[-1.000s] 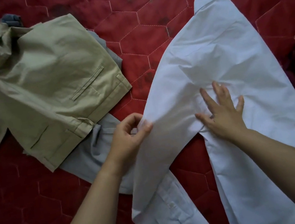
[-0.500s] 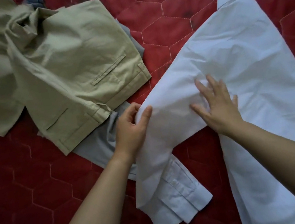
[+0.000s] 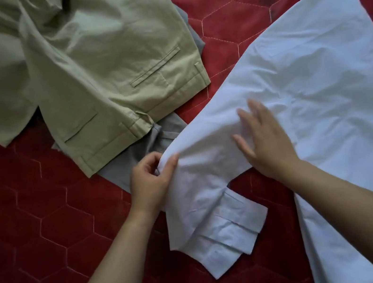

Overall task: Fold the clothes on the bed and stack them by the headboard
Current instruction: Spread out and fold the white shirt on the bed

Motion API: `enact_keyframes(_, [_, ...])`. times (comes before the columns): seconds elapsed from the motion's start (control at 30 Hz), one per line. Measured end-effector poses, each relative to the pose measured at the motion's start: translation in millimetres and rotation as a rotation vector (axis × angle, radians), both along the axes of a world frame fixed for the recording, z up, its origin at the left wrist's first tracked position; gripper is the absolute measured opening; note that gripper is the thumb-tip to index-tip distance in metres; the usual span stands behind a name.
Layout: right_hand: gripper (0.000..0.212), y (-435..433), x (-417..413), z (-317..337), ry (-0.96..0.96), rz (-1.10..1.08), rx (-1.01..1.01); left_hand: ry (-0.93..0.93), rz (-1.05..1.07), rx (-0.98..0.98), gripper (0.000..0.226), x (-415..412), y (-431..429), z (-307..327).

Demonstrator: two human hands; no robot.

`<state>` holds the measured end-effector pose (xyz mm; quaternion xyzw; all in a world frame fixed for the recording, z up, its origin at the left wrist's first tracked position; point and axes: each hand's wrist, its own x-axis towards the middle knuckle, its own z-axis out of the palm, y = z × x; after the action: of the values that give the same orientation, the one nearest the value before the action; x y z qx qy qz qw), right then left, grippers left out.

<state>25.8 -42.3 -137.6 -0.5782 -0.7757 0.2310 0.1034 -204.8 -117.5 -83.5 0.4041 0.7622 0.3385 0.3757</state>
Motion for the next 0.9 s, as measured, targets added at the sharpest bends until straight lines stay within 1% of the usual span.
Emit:
enact_keyframes(0.03, [0.057,-4.3,-9.1,-3.9,0.006,0.043,-0.05,-0.046,0.039,0.033,0.031,1.0,1.7,6.8])
enact_keyframes(0.07, [0.06,-7.6,-14.4,-9.7,-0.029,0.062,-0.115,-0.098,0.047,0.056,0.027,1.8,4.4,12.3])
enact_keyframes(0.1, [0.062,-10.0,-15.3,-17.4,-0.088,0.068,-0.161,-0.143,0.025,0.059,0.023,1.8,6.8,15.2])
enact_keyframes(0.17, [0.064,-12.7,-9.6,-31.7,-0.186,0.087,-0.172,-0.169,-0.06,-0.003,0.02,-1.8,7.3,13.5])
enact_keyframes(0.23, [0.065,-13.2,-5.3,-38.8,-0.215,0.109,-0.155,-0.16,-0.126,-0.118,0.02,-8.8,1.4,7.2])
enact_keyframes(0.37, [0.067,-11.5,-3.5,-42.5,-0.238,0.13,-0.163,-0.083,-0.266,-0.302,0.01,-34.0,-19.2,-0.6])
enact_keyframes(0.4, [0.068,-10.9,-3.0,-42.0,-0.238,0.129,-0.172,-0.046,-0.304,-0.341,0.013,-39.7,-23.4,1.0])
enact_keyframes(0.43, [0.068,-10.1,-2.5,-41.5,-0.238,0.125,-0.181,0.004,-0.339,-0.35,0.021,-44.8,-26.2,3.5])
enact_keyframes(0.47, [0.068,-9.5,-2.2,-40.4,-0.238,0.12,-0.188,0.048,-0.369,-0.327,0.031,-48.7,-28.1,7.3])
enact_keyframes(0.5, [0.068,-9.4,-2.4,-38.9,-0.241,0.116,-0.195,0.061,-0.391,-0.287,0.036,-50.7,-27.9,12.7])
enact_keyframes(0.53, [0.069,-9.2,-3.1,-37.2,-0.248,0.113,-0.206,0.038,-0.402,-0.244,0.035,-50.6,-26.5,19.4])
enact_keyframes(0.63, [0.068,-5.0,-6.1,-30.2,-0.268,0.123,-0.258,-0.162,-0.396,-0.18,0.033,-42.2,-19.8,38.5])
enact_keyframes(0.7, [0.065,0.2,-5.4,-23.9,-0.228,0.123,-0.292,-0.309,-0.369,-0.149,0.025,-33.2,-15.3,48.3])
enact_keyframes(0.73, [0.064,2.6,-3.0,-20.8,-0.197,0.116,-0.303,-0.34,-0.336,-0.122,0.024,-30.5,-13.6,53.0])
enact_keyframes(0.83, [0.064,4.8,8.1,-15.0,-0.163,0.112,-0.288,-0.312,-0.223,0.001,0.026,-30.7,-12.0,64.5])
enact_keyframes(0.9, [0.067,5.0,11.0,-13.5,-0.157,0.11,-0.291,-0.22,-0.256,0.028,0.025,-35.5,-11.8,72.0])
